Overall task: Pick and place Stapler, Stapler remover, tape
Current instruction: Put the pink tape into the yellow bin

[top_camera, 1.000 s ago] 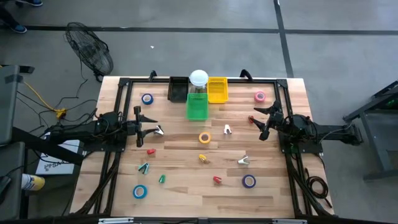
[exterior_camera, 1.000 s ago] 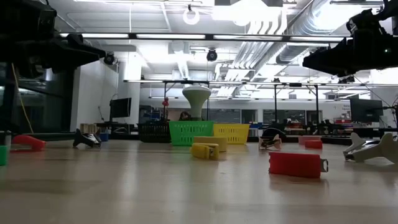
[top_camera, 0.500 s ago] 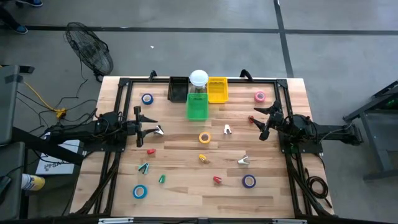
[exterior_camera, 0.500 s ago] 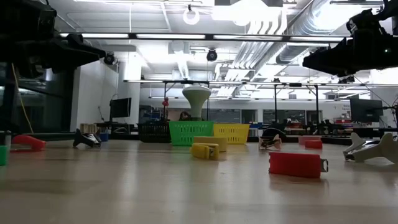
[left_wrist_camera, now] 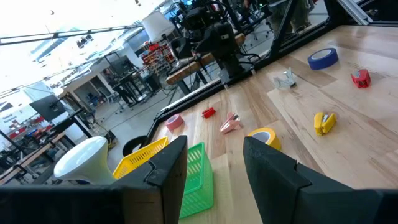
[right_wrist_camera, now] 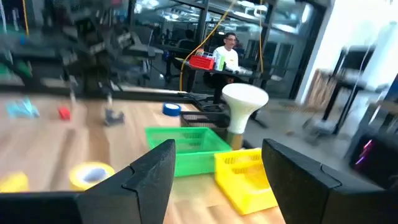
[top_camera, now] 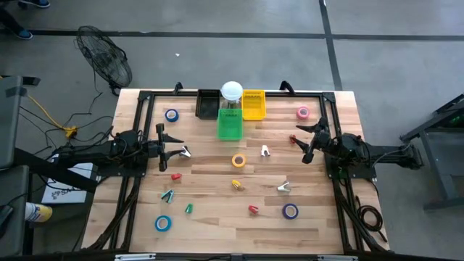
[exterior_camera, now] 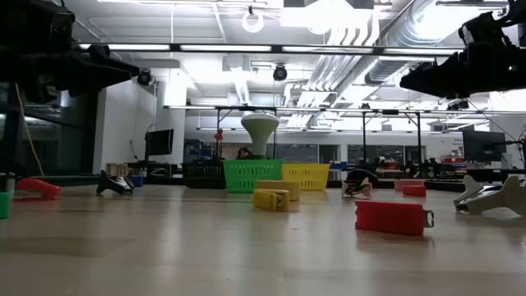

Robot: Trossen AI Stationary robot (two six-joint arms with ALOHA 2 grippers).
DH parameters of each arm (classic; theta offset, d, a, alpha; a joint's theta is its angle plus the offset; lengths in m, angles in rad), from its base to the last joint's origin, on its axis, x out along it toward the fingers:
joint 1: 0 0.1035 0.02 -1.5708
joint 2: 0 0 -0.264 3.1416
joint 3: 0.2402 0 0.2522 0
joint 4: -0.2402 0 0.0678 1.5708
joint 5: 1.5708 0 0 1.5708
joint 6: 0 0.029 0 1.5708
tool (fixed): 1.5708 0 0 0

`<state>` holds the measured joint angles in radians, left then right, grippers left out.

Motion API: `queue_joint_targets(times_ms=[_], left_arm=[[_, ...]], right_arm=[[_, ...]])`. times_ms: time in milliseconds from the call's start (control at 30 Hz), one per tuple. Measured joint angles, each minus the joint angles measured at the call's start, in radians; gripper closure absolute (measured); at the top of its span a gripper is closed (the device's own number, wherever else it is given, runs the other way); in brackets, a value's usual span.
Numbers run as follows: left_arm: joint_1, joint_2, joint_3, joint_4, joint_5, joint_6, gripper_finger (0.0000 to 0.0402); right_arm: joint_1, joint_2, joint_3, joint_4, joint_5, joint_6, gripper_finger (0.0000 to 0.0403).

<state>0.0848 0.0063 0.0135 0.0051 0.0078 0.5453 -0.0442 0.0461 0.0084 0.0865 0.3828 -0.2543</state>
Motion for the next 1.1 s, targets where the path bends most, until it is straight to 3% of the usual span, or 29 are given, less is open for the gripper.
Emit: queue_joint_targets(times_ms=[100, 300, 367, 467, 567, 633, 933, 1100], left_arm=[[0.0, 0.0, 0.0, 0.0, 0.0, 0.0, 0.0247], [0.0, 0.0, 0.0, 0.0, 0.0, 0.0, 0.0247], [0.0, 0.0, 0.0, 0.0, 0.0, 0.0, 0.0247], [0.0, 0.0, 0.0, 0.0, 0.0, 0.0, 0.0247], [0.0, 0.0, 0.0, 0.0, 0.0, 0.0, 0.0247], [0.0, 0.0, 0.0, 0.0, 0.0, 0.0, 0.0247], [0.0, 0.0, 0.0, 0.0, 0.0, 0.0, 0.0247], [0.0, 0.0, 0.0, 0.0, 0.0, 0.0, 0.0247]], right_arm=[[0.0, 0.0, 0.0, 0.0, -0.002, -0.058, 0.0171], [0.0, 0.0, 0.0, 0.0, -0.011, 0.101, 0.0171], [0.0, 0.0, 0.0, 0.001, 0.054, 0.181, 0.0171], [-0.001, 0.0, 0.0, 0.001, 0.236, 0.306, 0.0171], [-0.002, 0.0, 0.011, -0.028, 0.447, 0.318, 0.0171], [-0.002, 0.001, 0.029, -0.058, 0.526, 0.303, 0.0171], [-0.005, 0.055, 0.153, -0.197, 0.656, 0.364, 0.0171], [-0.056, 0.157, 0.236, -0.328, 0.65, 0.437, 0.0171]])
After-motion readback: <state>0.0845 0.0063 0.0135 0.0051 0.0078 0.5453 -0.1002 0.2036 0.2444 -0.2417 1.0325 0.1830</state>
